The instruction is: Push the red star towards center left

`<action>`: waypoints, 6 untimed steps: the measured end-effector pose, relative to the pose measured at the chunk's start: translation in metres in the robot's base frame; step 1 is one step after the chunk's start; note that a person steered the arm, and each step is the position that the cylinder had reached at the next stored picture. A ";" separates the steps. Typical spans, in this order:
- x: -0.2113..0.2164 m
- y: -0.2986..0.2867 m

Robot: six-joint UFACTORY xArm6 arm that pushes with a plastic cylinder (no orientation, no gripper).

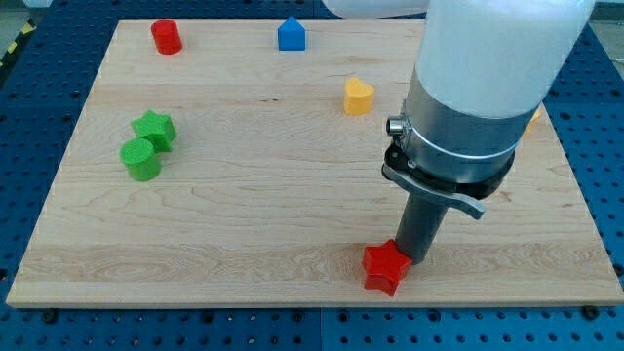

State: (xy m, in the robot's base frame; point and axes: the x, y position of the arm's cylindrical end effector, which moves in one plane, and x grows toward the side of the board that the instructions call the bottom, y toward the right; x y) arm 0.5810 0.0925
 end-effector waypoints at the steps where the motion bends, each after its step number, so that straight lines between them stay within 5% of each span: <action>1: 0.000 0.000; 3: 0.038 0.048; 5: 0.032 -0.042; 6: 0.024 -0.039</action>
